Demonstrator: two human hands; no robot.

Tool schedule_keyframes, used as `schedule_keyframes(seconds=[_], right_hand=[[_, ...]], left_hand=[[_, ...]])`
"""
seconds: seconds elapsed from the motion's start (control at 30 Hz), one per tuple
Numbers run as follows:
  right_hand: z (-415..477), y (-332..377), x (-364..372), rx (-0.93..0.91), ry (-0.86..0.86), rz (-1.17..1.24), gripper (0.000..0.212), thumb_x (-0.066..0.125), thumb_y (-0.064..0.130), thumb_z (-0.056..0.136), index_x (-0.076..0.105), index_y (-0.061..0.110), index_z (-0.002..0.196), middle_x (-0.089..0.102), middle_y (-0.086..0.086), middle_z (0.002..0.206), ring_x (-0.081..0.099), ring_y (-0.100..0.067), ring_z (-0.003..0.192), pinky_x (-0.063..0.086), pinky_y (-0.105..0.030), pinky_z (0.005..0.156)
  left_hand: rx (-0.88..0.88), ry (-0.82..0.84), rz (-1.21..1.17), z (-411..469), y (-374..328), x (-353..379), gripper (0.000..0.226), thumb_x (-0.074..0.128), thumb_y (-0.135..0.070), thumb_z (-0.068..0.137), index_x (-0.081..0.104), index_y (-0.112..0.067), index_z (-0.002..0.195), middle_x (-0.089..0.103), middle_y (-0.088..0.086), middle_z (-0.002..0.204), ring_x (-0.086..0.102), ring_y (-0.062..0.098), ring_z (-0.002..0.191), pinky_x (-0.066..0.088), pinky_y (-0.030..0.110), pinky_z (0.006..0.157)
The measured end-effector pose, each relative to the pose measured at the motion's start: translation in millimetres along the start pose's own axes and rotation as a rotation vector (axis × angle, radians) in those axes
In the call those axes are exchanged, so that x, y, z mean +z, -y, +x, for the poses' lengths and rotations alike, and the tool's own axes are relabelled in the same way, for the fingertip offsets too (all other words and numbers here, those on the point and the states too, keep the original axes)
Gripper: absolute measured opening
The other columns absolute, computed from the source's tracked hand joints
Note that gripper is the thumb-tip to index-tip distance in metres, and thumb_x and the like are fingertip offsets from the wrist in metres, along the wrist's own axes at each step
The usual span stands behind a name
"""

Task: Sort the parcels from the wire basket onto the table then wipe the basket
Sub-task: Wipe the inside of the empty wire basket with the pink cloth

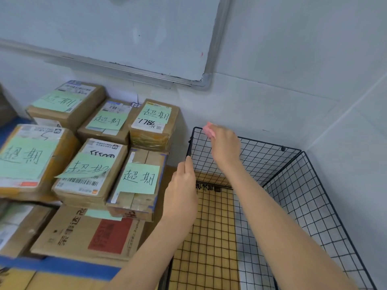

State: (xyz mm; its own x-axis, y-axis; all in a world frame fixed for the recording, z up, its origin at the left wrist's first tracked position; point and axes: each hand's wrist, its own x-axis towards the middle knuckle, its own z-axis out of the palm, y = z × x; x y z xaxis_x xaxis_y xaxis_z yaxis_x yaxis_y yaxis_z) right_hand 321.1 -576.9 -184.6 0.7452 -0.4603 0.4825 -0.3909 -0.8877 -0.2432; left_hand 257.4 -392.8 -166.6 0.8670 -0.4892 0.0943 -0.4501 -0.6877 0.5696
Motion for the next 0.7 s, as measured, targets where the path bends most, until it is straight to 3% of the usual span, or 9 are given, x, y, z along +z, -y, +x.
schedule_keyframes(seconds=[0.1, 0.13, 0.2, 0.23, 0.27, 0.33, 0.5, 0.6, 0.7], right_hand=[[-3, 25, 11, 0.148, -0.112, 0.137, 0.028, 0.054, 0.002, 0.095, 0.067, 0.023, 0.081, 0.07, 0.001, 0.079, 0.059, -0.023, 0.074, 0.05, -0.037, 0.077], [-2, 35, 16, 0.189, -0.101, 0.237, 0.029, 0.053, 0.004, 0.096, 0.074, 0.024, 0.091, 0.074, 0.002, 0.09, 0.059, -0.025, 0.085, 0.041, -0.029, 0.085], [-1, 45, 23, 0.195, -0.012, 0.368, 0.033, 0.053, 0.008, 0.098, 0.074, 0.028, 0.114, 0.072, 0.006, 0.115, 0.058, -0.026, 0.112, 0.021, -0.002, 0.083], [0, 44, 24, 0.153, 0.032, 0.376, 0.033, 0.053, 0.012, 0.099, 0.071, 0.03, 0.12, 0.069, 0.008, 0.122, 0.058, -0.024, 0.119, 0.019, 0.003, 0.086], [1, 41, 19, 0.088, 0.056, 0.359, 0.033, 0.053, 0.014, 0.099, 0.069, 0.032, 0.123, 0.067, 0.009, 0.126, 0.059, -0.022, 0.12, 0.023, 0.0, 0.094], [0, 24, 8, -0.009, 0.072, 0.287, 0.033, 0.053, 0.014, 0.099, 0.067, 0.028, 0.127, 0.065, 0.01, 0.129, 0.065, -0.015, 0.111, 0.045, -0.025, 0.1], [-15, -4, 3, 0.06, -0.048, 0.105, 0.037, 0.054, 0.005, 0.096, 0.065, 0.023, 0.126, 0.068, 0.001, 0.116, 0.063, -0.025, 0.1, 0.057, -0.036, 0.072], [-14, 26, 14, 0.198, -0.111, 0.379, 0.037, 0.051, 0.004, 0.096, 0.072, 0.025, 0.116, 0.07, 0.004, 0.115, 0.061, -0.024, 0.108, 0.054, -0.034, 0.085], [-10, 49, 6, 0.154, 0.018, 0.669, 0.03, 0.052, 0.01, 0.1, 0.074, 0.025, 0.114, 0.069, 0.012, 0.122, 0.06, 0.001, 0.111, 0.047, -0.017, 0.099]], left_hand=[[0.008, 0.012, 0.03, 1, 0, 1, 0.082, 0.057, 0.006, 0.09, 0.01, -0.012, 0.155, 0.034, 0.004, 0.148, 0.052, 0.018, 0.12, 0.045, 0.028, 0.093], [0.012, 0.015, 0.035, 3, 0, 2, 0.083, 0.058, 0.006, 0.09, 0.011, -0.012, 0.155, 0.034, 0.004, 0.148, 0.052, 0.018, 0.12, 0.045, 0.028, 0.093], [0.013, 0.017, 0.02, 4, 1, 1, 0.082, 0.058, 0.005, 0.09, 0.012, -0.013, 0.155, 0.035, 0.004, 0.147, 0.052, 0.018, 0.12, 0.044, 0.027, 0.093], [0.01, 0.009, 0.005, 5, 2, 1, 0.08, 0.056, 0.006, 0.09, 0.013, -0.013, 0.155, 0.036, 0.004, 0.147, 0.053, 0.018, 0.12, 0.044, 0.027, 0.093], [0.006, -0.003, -0.01, 5, 2, 1, 0.079, 0.055, 0.007, 0.091, 0.014, -0.013, 0.155, 0.037, 0.004, 0.148, 0.053, 0.019, 0.12, 0.044, 0.027, 0.093], [0.002, -0.019, -0.038, 4, 2, 0, 0.077, 0.052, 0.009, 0.091, 0.016, -0.013, 0.156, 0.038, 0.004, 0.148, 0.053, 0.02, 0.12, 0.044, 0.028, 0.094], [0.009, -0.043, -0.135, 1, 3, 1, 0.072, 0.053, 0.006, 0.092, 0.024, -0.015, 0.154, 0.042, 0.003, 0.146, 0.054, 0.019, 0.12, 0.045, 0.028, 0.096], [0.007, -0.06, -0.152, 3, 4, 3, 0.069, 0.052, 0.007, 0.092, 0.028, -0.013, 0.154, 0.046, 0.006, 0.143, 0.056, 0.02, 0.118, 0.048, 0.029, 0.095], [0.015, -0.075, -0.177, 4, 5, 3, 0.066, 0.054, 0.008, 0.091, 0.034, -0.012, 0.151, 0.05, 0.007, 0.14, 0.059, 0.02, 0.114, 0.05, 0.031, 0.093]])
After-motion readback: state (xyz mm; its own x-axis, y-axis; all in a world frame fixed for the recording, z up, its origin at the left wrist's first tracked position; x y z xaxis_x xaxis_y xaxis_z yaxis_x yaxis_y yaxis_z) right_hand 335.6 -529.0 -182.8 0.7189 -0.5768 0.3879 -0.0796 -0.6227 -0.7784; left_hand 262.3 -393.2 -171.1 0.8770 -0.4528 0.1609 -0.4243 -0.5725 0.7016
